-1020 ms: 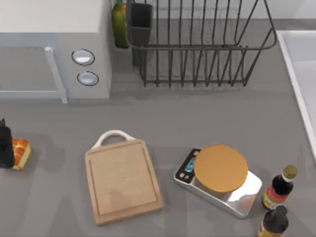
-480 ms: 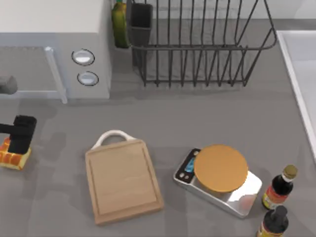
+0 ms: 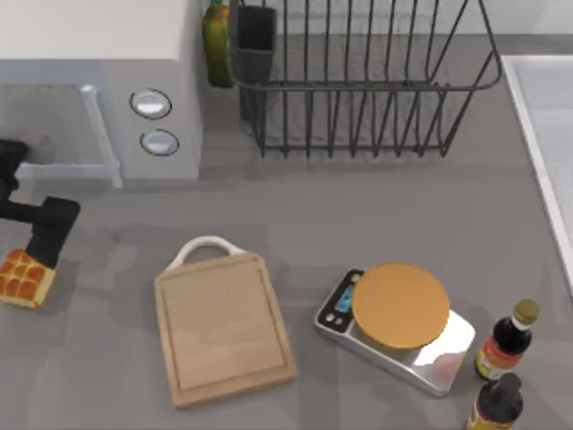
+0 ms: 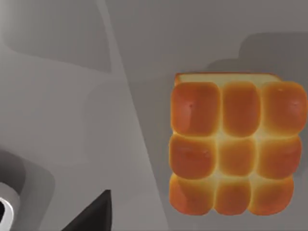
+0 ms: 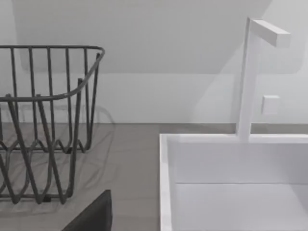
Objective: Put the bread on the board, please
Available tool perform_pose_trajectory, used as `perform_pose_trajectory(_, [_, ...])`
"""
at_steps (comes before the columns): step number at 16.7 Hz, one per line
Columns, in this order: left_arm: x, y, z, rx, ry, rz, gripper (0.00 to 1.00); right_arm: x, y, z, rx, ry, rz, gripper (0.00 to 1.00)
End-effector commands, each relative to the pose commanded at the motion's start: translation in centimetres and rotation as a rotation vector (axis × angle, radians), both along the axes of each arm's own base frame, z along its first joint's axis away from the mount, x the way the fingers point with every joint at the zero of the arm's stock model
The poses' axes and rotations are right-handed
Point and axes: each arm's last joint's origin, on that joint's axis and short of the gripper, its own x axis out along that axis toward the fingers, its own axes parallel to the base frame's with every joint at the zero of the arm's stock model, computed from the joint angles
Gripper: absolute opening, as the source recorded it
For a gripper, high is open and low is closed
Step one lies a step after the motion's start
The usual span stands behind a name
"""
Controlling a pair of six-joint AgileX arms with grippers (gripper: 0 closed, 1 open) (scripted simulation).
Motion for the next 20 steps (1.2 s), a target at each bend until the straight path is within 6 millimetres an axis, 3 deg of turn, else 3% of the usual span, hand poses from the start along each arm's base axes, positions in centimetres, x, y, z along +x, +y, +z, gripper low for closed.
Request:
perform_pose_trajectory(8, [-0.5, -0.2, -0.4, 0.000, 0.002, 0.001, 1.00, 0.0, 0.0, 0.0, 0.000, 0.000, 0.000, 1.00])
perform_pose_trajectory(14, [-1.4, -0.3, -4.0, 0.000, 0.008, 0.001, 1.00, 0.0, 0.0, 0.0, 0.000, 0.000, 0.000, 1.00])
perform_pose_trajectory(17, [-0.7, -0.1, -6.2, 0.000, 0.010, 0.002, 1.00, 0.0, 0.0, 0.0, 0.000, 0.000, 0.000, 1.00])
perform_pose_trajectory(20, [0.1, 0.0, -7.0, 0.000, 0.001, 0.000, 1.00, 0.0, 0.0, 0.0, 0.000, 0.000, 0.000, 1.00])
